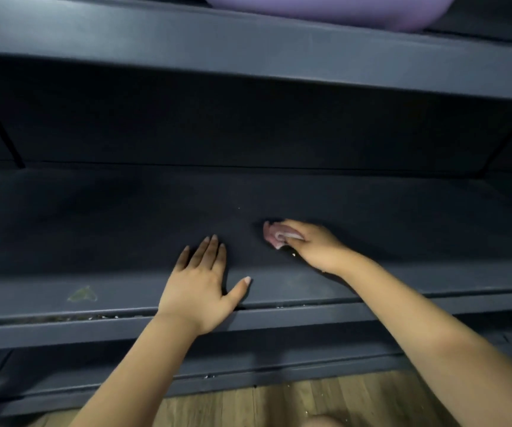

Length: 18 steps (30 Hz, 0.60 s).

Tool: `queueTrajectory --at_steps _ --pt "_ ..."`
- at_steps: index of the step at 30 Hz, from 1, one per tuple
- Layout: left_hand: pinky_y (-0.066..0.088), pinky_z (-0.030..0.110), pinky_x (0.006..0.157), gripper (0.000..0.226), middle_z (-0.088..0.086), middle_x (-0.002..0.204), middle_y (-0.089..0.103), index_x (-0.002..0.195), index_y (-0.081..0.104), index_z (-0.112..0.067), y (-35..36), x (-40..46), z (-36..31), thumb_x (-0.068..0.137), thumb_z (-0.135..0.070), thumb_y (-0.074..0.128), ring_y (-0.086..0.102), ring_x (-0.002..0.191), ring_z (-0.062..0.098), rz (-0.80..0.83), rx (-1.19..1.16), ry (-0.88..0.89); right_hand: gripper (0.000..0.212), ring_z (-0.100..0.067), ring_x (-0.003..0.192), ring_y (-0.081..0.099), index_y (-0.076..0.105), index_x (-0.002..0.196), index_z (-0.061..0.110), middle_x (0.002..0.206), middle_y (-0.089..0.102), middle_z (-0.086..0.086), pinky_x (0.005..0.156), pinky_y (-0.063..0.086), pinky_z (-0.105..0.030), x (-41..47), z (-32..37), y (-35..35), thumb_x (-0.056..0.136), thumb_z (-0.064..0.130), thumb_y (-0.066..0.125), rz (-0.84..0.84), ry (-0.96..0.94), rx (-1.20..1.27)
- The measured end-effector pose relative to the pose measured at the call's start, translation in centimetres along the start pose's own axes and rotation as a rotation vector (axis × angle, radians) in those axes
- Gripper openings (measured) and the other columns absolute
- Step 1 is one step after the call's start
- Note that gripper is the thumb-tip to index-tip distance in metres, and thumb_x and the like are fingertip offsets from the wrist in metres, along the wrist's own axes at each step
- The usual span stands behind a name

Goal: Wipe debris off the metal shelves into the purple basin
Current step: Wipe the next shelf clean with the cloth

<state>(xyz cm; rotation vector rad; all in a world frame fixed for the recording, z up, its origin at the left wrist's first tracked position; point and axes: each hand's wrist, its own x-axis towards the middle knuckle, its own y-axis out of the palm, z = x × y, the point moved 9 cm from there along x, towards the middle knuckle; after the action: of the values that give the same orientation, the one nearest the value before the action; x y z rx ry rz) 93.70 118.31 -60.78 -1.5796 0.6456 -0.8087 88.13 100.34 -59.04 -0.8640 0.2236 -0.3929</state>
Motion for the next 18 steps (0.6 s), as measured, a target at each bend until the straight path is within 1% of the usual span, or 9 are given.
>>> queueTrajectory --at_steps 1,2,5,6,7,9,11,15,18 --pt "0.003 0.036 0.118 0.124 0.009 0.16 0.014 0.152 0.02 -0.008 0.1 0.0 0.1 0.062 -0.078 -0.031 0.011 0.147 0.02 0.037 -0.004 -0.014 0.031 -0.021 0.116 0.055 0.056 0.126 0.029 0.127 0.06 0.0 0.096 0.043 -0.031 -0.2 -0.6 -1.5 0.098 0.019 0.046 -0.078 0.021 -0.031" --pt "-0.001 0.036 0.118 0.121 0.007 0.161 0.006 0.153 0.013 -0.01 0.2 0.0 0.2 0.06 -0.075 -0.029 0.004 0.148 0.018 0.068 0.003 -0.024 0.03 -0.024 0.116 0.056 0.057 0.124 0.025 0.126 0.06 -0.004 0.095 0.043 -0.034 -0.6 -1.9 -3.3 0.097 0.018 0.046 -0.172 0.081 -0.032" --pt "-0.002 0.038 0.119 0.112 0.006 0.161 0.001 0.153 0.008 -0.011 0.3 0.0 0.1 0.06 -0.066 -0.024 -0.001 0.148 0.018 0.075 0.009 -0.016 0.023 -0.03 0.091 0.061 0.059 0.113 0.018 0.109 0.065 -0.013 0.069 0.044 -0.035 -4.2 -6.7 -7.4 0.099 0.028 0.044 -0.34 0.339 0.014" --pt "-0.002 0.038 0.119 0.112 0.007 0.161 0.001 0.153 0.007 -0.011 0.3 0.1 0.1 0.06 -0.065 -0.024 -0.001 0.148 0.019 0.07 0.006 -0.01 0.025 -0.03 0.083 0.06 0.059 0.112 0.018 0.105 0.065 -0.014 0.066 0.043 -0.034 -5.6 -7.9 -7.7 0.099 0.033 0.042 -0.355 0.402 0.006" --pt "-0.002 0.039 0.119 0.113 0.007 0.161 0.002 0.153 0.007 -0.01 0.3 0.1 0.1 0.06 -0.065 -0.024 -0.001 0.148 0.019 0.066 0.001 -0.007 0.026 -0.03 0.082 0.058 0.059 0.11 0.019 0.105 0.064 -0.015 0.069 0.044 -0.034 -6.6 -8.2 -7.8 0.1 0.034 0.04 -0.369 0.43 -0.02" --pt "-0.001 0.039 0.119 0.113 0.008 0.161 0.002 0.153 0.008 -0.01 0.4 0.1 0.1 0.06 -0.064 -0.025 -0.001 0.148 0.02 0.067 -0.001 -0.001 0.025 -0.03 0.102 0.057 0.06 0.114 0.019 0.116 0.062 -0.014 0.087 0.037 -0.032 -7.5 -7.2 -7.2 0.1 0.026 0.04 -0.401 0.425 -0.085" --pt "-0.001 0.039 0.119 0.113 0.009 0.161 0.002 0.153 0.007 -0.009 0.3 0.1 0.0 0.059 -0.064 -0.025 0.0 0.148 0.02 0.085 -0.005 0.002 0.025 -0.028 0.115 0.053 0.06 0.117 0.016 0.124 0.06 -0.01 0.093 0.03 -0.028 -7.0 -5.1 -5.9 0.099 0.02 0.043 -0.416 0.396 -0.105" --pt "0.0 0.041 0.118 0.114 0.01 0.161 0.002 0.153 0.007 -0.009 0.5 0.1 0.1 0.058 -0.063 -0.025 0.0 0.148 0.021 0.114 -0.006 0.0 0.032 -0.027 0.118 0.052 0.055 0.123 0.023 0.124 0.059 -0.007 0.09 0.032 -0.028 -3.4 -0.2 -0.5 0.092 0.014 0.048 -0.353 0.272 -0.234" --pt "0.0 0.041 0.118 0.114 0.011 0.161 0.002 0.153 0.008 -0.009 0.7 0.1 0.1 0.058 -0.063 -0.024 0.001 0.148 0.022 0.12 0.001 0.007 0.038 -0.024 0.12 0.05 0.05 0.129 0.022 0.128 0.056 -0.004 0.096 0.034 -0.028 -1.0 2.7 2.8 0.092 0.015 0.045 -0.311 0.212 -0.293"
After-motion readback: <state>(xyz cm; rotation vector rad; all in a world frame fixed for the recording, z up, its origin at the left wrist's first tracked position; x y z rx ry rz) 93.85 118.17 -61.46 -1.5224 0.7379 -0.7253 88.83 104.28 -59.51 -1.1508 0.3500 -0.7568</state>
